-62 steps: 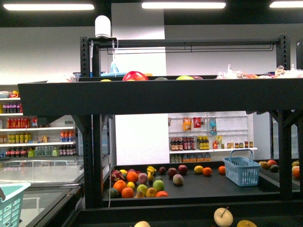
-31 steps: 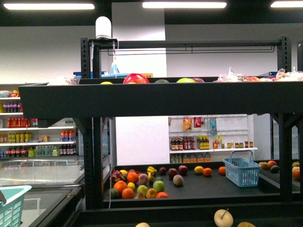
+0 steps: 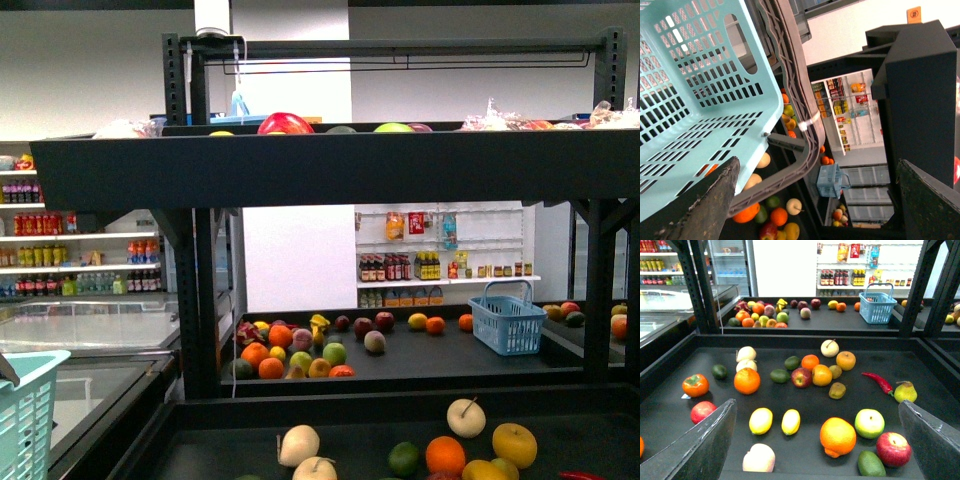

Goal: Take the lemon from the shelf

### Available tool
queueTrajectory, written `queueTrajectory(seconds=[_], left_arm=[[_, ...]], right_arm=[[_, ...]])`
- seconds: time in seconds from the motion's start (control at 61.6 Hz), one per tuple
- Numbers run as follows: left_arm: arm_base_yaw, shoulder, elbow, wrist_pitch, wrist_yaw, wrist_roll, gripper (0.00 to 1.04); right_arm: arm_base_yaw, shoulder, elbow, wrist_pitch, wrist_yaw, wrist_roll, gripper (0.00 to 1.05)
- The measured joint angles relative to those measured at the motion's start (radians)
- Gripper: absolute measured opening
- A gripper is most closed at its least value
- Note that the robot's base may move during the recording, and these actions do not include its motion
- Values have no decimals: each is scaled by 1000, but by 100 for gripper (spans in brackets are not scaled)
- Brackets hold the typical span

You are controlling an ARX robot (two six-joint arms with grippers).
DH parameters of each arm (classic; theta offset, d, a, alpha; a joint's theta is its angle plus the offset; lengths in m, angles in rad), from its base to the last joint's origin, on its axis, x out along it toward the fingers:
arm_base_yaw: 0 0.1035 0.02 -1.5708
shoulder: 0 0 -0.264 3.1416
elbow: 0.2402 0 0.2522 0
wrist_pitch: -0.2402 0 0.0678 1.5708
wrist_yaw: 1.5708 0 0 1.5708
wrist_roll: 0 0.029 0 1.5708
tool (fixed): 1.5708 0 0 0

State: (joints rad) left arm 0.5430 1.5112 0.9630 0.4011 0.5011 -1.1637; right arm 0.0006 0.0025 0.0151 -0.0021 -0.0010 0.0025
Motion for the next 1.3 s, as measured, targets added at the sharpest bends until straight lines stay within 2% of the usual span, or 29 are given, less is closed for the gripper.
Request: queueTrajectory(seconds=[0.146,0.292,0.681,0.957,1.298], left_arm=[[-5,158,125,70,-23,-120,97],[-23,254,222,69,-39,-165,97],[-92,433,449,3,-113,-211,97],[-114,484,521,-20,-147,-204,97],[-116,492,520,-40,-173,-183,38]], right_arm=[[0,0,0,0,0,0,97],[0,0,0,0,0,0,97],[0,0,0,0,0,0,97],[0,0,0,0,0,0,97],[0,0,0,0,0,0,97]])
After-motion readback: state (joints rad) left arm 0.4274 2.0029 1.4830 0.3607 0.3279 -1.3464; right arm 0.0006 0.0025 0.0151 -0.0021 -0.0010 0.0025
